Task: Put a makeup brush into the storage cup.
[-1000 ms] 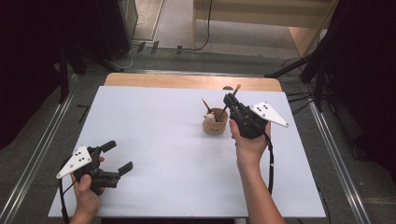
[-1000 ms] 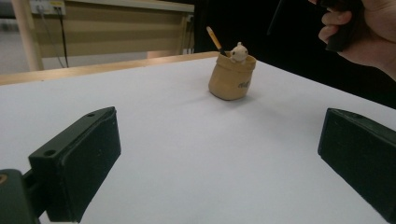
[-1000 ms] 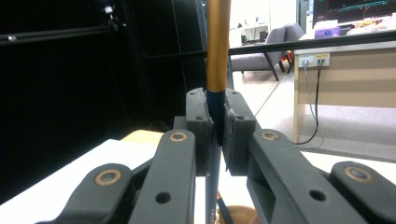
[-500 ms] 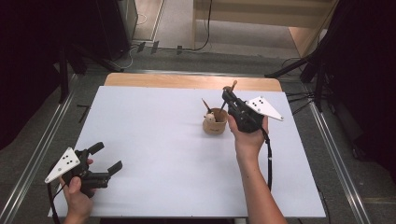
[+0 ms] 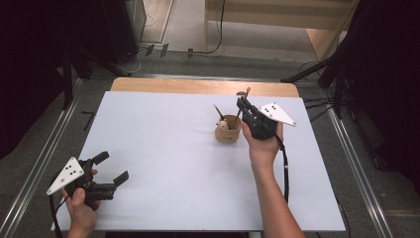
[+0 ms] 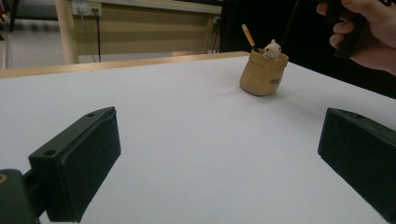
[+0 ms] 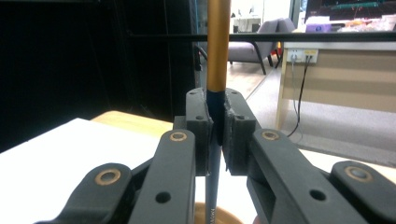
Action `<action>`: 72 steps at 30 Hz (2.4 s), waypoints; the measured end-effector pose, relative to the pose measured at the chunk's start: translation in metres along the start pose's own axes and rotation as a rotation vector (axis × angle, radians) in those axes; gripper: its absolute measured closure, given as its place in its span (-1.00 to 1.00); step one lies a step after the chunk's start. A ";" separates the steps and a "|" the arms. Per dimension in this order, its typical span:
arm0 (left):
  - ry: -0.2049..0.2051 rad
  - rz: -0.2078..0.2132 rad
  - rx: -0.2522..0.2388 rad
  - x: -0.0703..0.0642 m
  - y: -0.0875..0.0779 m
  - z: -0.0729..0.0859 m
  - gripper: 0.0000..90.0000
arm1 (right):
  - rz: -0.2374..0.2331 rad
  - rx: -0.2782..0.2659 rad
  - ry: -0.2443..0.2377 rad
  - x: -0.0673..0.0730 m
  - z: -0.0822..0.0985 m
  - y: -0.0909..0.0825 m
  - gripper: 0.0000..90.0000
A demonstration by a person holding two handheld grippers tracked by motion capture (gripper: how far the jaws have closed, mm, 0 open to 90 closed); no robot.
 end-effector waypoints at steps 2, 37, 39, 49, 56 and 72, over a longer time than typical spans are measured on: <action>0.000 0.001 0.003 0.000 0.001 0.001 -1.00 | 0.003 0.011 0.000 -0.001 0.003 0.001 0.87; -0.017 -0.027 0.035 0.003 -0.012 0.015 -1.00 | 0.030 0.156 -0.008 -0.008 0.053 0.019 0.87; -0.015 -0.029 0.040 0.003 -0.013 0.016 -1.00 | 0.032 0.161 -0.013 -0.008 0.054 0.019 0.87; -0.016 -0.038 0.040 0.005 -0.012 0.020 -1.00 | 0.057 0.131 0.034 -0.004 0.044 0.011 -0.09; 0.018 -0.044 0.044 0.001 -0.009 0.022 -1.00 | 0.006 0.122 0.025 0.001 0.036 -0.009 -0.71; 0.006 -0.048 0.020 0.002 -0.014 0.021 -1.00 | -0.003 0.133 0.003 -0.016 0.057 -0.055 -0.93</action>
Point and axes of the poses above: each handheld gripper's, and its own axes: y roughly forward along the jaws, z roughly out of its underside, x roughly to its left, the point moved 6 cm from there along y, roughly forward along the jaws, and after that the axes turned 1 degree about x, right-handed, at the moved point
